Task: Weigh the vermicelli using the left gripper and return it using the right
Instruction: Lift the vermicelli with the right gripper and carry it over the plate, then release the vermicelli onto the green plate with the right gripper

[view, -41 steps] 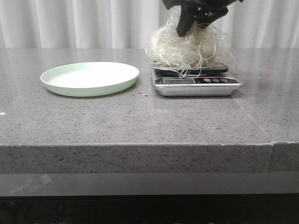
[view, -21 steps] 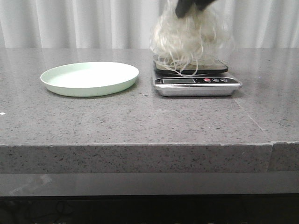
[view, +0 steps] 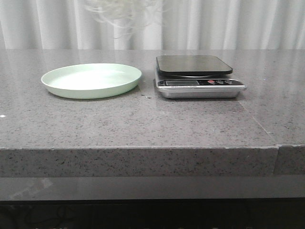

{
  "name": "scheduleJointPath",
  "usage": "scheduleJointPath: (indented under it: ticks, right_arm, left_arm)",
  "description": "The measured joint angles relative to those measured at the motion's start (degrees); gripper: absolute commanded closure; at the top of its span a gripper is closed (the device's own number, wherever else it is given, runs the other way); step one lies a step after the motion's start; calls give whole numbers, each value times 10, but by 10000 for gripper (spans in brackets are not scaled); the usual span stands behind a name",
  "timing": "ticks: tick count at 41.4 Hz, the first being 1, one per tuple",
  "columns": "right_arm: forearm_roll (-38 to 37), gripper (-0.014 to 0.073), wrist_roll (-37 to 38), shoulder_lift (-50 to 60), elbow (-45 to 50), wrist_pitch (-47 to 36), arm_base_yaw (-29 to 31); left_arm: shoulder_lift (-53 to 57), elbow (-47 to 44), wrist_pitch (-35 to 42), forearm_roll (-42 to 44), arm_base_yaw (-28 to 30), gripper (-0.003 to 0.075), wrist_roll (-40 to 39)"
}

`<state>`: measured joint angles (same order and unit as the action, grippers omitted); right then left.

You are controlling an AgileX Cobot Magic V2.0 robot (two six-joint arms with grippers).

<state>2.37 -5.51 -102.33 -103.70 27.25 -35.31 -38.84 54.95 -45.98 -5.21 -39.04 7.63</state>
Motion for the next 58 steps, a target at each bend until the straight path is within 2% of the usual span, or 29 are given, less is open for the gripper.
scheduleJointPath:
  ticks: [13,16,23,26,32,40,49,58]
  right_arm:
    - [0,401,0,-88,0,-35,-43]
    - [0,350,0,-108,0,-36,-45]
    - [0,147,0,-130,0,-36,-45]
    - [0,116,0,-130,0,-43,-45]
    - [0,120,0,-124,-1,-49,-42]
    - [0,120,0,-75,-1,-13,-35]
    - [0,120,0,33,-1,96,-24]
    - [0,120,7,166,93,132,-22]
  left_arm:
    - [0,0,0,0,0,176,0]
    - [0,0,0,0,0,176,0]
    - [0,0,0,0,0,176,0]
    - [0,0,0,0,0,176,0]
    - [0,0,0,0,0,176,0]
    - [0,0,0,0,0,176,0]
    - [0,0,0,0,0,176,0]
    - [0,0,0,0,0,176,0]
